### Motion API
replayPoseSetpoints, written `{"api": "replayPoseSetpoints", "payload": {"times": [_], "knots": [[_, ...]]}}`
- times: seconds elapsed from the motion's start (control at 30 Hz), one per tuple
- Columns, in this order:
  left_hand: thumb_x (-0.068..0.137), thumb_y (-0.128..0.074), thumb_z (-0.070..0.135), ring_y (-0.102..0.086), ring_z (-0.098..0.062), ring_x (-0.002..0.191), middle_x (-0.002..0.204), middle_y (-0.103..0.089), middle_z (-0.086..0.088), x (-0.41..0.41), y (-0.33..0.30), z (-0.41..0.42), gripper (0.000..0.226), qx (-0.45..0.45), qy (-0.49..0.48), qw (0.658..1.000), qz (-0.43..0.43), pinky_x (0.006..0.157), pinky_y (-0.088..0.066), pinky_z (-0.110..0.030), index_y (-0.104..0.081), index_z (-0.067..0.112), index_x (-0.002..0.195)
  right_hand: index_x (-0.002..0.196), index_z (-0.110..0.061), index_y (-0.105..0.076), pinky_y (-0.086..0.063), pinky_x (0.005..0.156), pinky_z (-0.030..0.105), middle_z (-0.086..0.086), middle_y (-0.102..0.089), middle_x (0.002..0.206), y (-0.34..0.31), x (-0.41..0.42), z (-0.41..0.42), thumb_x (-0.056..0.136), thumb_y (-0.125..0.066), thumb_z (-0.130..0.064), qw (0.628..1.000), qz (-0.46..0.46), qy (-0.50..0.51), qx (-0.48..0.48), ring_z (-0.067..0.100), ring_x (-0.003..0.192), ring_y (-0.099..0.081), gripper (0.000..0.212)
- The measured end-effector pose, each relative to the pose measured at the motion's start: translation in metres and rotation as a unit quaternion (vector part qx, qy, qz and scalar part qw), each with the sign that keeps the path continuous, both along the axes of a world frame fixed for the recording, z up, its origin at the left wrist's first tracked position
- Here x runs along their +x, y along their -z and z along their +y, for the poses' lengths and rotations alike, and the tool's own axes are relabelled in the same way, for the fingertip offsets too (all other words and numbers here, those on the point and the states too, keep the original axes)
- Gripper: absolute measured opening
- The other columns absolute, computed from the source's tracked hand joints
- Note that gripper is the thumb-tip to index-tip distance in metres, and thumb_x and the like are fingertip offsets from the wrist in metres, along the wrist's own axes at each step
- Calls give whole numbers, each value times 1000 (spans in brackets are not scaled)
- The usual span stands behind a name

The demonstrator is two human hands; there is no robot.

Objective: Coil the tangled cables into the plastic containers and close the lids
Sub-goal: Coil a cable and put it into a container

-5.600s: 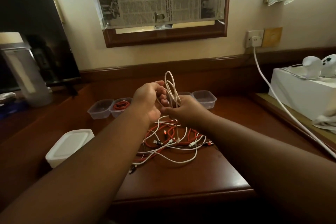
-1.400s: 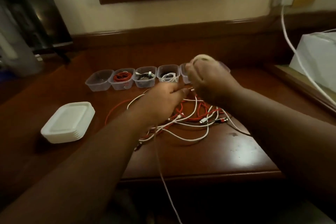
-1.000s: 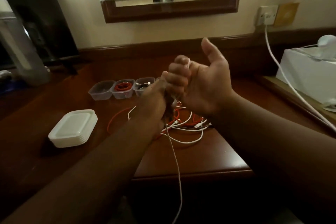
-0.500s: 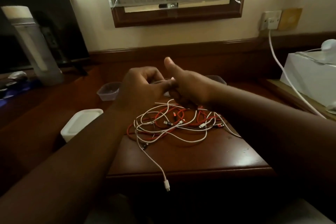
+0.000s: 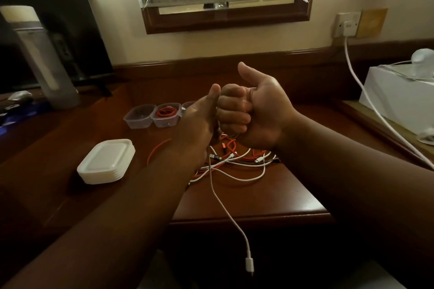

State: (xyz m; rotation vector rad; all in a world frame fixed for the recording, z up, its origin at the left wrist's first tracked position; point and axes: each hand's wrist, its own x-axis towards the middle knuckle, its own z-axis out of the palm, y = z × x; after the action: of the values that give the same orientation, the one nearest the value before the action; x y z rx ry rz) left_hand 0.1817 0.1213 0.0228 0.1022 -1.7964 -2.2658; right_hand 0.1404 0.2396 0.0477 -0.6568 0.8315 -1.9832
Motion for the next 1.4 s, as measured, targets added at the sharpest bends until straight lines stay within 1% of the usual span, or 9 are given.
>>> {"api": "replayPoseSetpoints", "payload": {"times": [0.17, 0.37, 0.57, 0.73, 0.9, 1.17, 1.3, 1.33, 1.4], "knots": [[102, -38, 41, -62, -5, 58, 63, -65, 8, -5, 0, -1, 32, -38, 82, 992, 89, 52, -50, -23, -59, 17, 98, 50, -17, -42, -24, 41, 23, -2, -32, 44, -5, 0, 4, 101, -32, -45, 995, 40, 49, 78, 13, 37, -32, 60], [106, -32, 24, -62, -6, 59, 68, -65, 5, -5, -1, -3, 30, -105, 44, 982, 152, 55, -54, -25, -58, 16, 97, 46, -18, -41, -32, 42, 25, 0, -32, 44, -11, -1, 5, 106, -31, -39, 975, 137, 103, 144, 16, 40, -37, 64], [98, -44, 45, -67, -10, 78, 86, -67, 3, -12, 2, -7, 27, -146, 12, 972, 183, 65, -54, -28, -63, 25, 100, 54, -17, -40, -28, 39, 22, -2, -32, 46, -16, -6, 9, 105, -36, -41, 969, 156, 99, 164, 12, 41, -34, 57], [104, -38, 34, -68, -16, 71, 79, -69, -4, -7, 4, 7, 36, 3, 58, 992, 109, 57, -56, -29, -64, 9, 111, 57, -18, -40, -16, 42, 23, -5, -30, 47, -6, -12, 12, 101, -36, -42, 997, 48, 34, 59, 10, 40, -31, 50], [105, -40, 20, -37, -6, 48, 78, -48, -11, -11, 17, 7, 22, 9, 60, 997, 50, 45, -30, -21, -59, 10, 112, 53, -17, -41, -24, 50, 26, -3, -31, 49, 2, -23, 20, 100, -33, -32, 998, 35, 59, 17, 13, 46, -36, 50], [104, -45, 21, -37, -8, 52, 71, -54, 1, -9, 26, 14, 22, -24, 73, 997, -12, 52, -29, -26, -66, 19, 98, 61, -16, -44, -32, 56, 28, -2, -33, 57, 13, -24, 13, 103, -31, -40, 985, -9, 168, -42, 14, 54, -39, 50], [104, -45, 14, -45, -12, 55, 72, -55, 0, -7, 27, 13, 31, -238, 89, 966, -47, 53, -35, -27, -61, 40, 101, 77, -15, -45, -39, 63, 31, 1, -41, 67, 9, -25, 5, 106, -30, -38, 918, 184, 342, 80, 15, 62, -42, 40], [104, -47, 15, -52, -13, 61, 76, -59, 2, -7, 24, 8, 31, -339, 83, 936, -34, 57, -41, -26, -59, 43, 99, 79, -16, -47, -41, 65, 33, 1, -45, 70, 9, -25, 4, 106, -33, -37, 870, 273, 375, 167, 15, 64, -44, 36], [102, -52, 18, -63, -8, 76, 88, -66, 8, -10, 18, -5, 23, -513, 52, 857, 14, 65, -47, -19, -63, 38, 106, 81, -22, -46, -42, 65, 31, -1, -50, 78, 14, -22, 2, 106, -36, -37, 712, 460, 398, 352, 12, 68, -48, 30]]}}
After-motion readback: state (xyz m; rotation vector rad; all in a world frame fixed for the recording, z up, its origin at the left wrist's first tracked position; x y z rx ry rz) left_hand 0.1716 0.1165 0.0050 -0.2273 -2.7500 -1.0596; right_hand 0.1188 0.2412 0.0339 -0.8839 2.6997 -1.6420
